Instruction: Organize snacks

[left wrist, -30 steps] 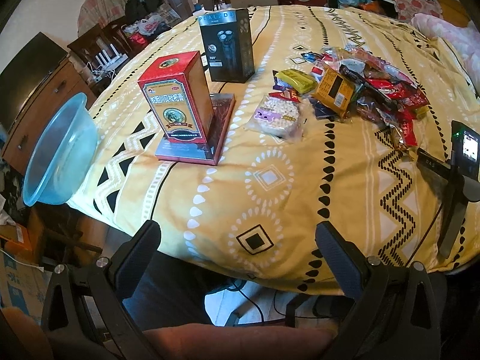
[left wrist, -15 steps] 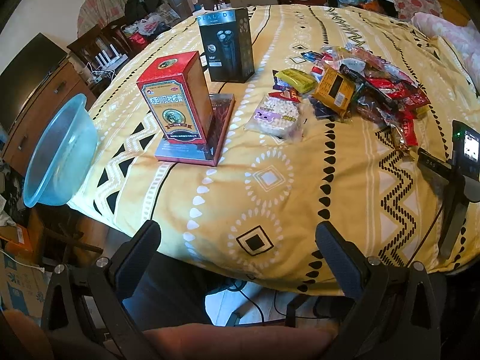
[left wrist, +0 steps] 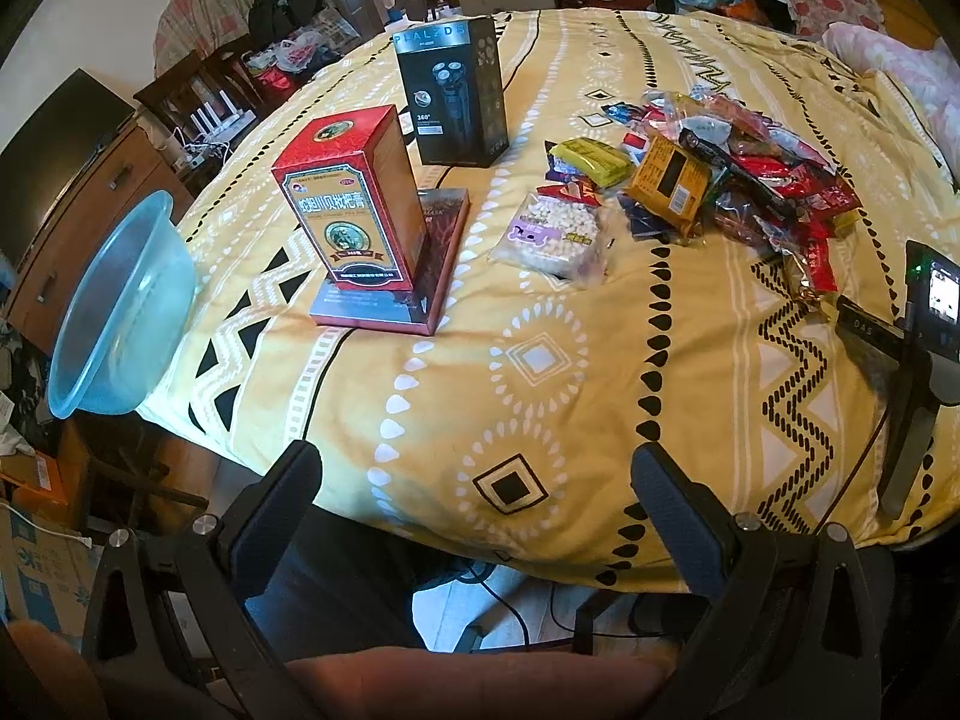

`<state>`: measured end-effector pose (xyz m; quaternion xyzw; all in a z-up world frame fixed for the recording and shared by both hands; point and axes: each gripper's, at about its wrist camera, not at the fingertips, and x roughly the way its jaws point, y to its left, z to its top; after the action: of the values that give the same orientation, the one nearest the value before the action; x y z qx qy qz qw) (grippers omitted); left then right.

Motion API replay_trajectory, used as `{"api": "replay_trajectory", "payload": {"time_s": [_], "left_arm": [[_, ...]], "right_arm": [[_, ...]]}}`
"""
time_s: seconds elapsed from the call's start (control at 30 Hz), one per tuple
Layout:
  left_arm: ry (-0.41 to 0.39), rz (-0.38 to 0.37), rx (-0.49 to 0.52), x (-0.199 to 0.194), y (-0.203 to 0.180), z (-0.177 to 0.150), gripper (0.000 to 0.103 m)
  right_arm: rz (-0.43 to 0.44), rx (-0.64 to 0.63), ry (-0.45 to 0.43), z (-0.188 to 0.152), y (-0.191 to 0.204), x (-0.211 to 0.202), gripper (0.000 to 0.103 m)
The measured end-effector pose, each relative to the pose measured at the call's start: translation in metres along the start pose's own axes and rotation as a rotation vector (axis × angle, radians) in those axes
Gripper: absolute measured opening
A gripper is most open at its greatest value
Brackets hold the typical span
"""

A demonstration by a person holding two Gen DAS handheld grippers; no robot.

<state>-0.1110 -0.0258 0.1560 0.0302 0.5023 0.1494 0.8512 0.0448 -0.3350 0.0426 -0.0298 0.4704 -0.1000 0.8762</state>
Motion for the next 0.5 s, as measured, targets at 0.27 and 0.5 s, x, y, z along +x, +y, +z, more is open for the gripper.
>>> {"api": "replay_trajectory", "payload": {"time_s": [0.27, 0.5], "left_arm": [[-0.005, 0.003, 0.006, -0.0013, -0.0022, 0.0014, 0.103], [-0.003, 0.0, 0.005, -0.0014, -0.0015, 0.0012, 0.103]], "right_arm": [[0.0, 0.0, 0.0, -0.0003, 0.0002, -0.0005, 0.103], [0.0, 0.0, 0.0, 0.0, 0.0, 0.0, 0.103]]}}
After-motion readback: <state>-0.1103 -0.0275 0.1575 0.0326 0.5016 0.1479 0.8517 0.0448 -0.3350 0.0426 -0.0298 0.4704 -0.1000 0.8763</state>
